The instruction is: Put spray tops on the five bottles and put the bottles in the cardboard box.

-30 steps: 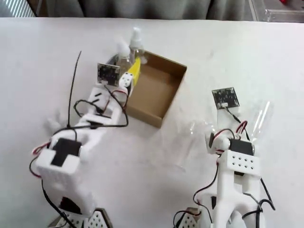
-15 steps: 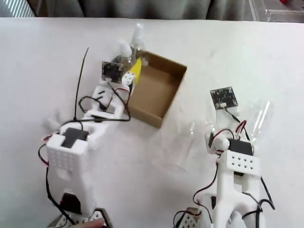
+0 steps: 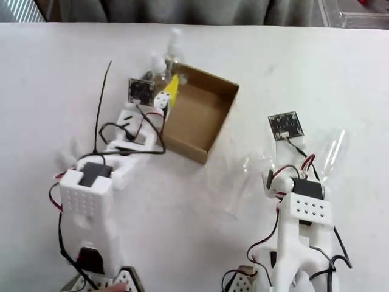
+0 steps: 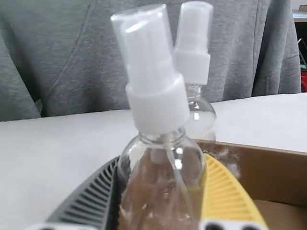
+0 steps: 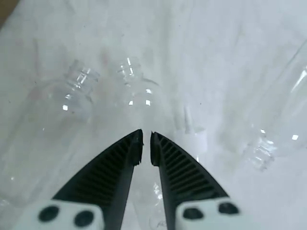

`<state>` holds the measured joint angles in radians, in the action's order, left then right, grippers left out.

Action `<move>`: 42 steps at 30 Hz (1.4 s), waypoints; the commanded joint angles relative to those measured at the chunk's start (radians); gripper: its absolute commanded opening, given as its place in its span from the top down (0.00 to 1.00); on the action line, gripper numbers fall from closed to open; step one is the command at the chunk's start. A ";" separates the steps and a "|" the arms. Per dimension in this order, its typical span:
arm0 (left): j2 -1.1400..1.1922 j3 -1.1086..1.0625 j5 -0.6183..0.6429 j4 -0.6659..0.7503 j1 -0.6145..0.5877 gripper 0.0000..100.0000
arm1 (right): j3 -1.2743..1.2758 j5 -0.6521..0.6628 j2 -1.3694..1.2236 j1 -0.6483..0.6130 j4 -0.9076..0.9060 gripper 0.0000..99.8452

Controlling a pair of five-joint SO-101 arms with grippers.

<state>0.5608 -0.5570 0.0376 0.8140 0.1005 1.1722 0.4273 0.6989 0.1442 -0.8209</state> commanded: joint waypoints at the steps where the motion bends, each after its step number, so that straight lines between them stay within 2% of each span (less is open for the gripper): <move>1: -0.010 0.046 0.011 0.023 -0.018 0.98 | 0.025 0.011 -0.024 -0.016 0.005 0.98; 8: -0.008 0.044 0.005 0.020 -0.018 0.96 | 0.025 0.011 -0.024 -0.016 0.007 0.98; 13: -0.016 0.006 0.011 0.020 -0.013 0.81 | 0.028 0.011 -0.024 -0.015 0.025 0.98; 16: -0.016 0.003 0.011 0.018 -0.015 0.75 | 0.028 0.011 -0.024 -0.015 0.025 0.98; 42: -0.019 -0.005 0.011 0.018 -0.035 0.74 | 0.028 0.012 -0.024 -0.015 0.027 0.98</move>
<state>0.5608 -0.5600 0.0376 0.8140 0.0806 1.1815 0.4289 0.6989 0.1442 -0.7994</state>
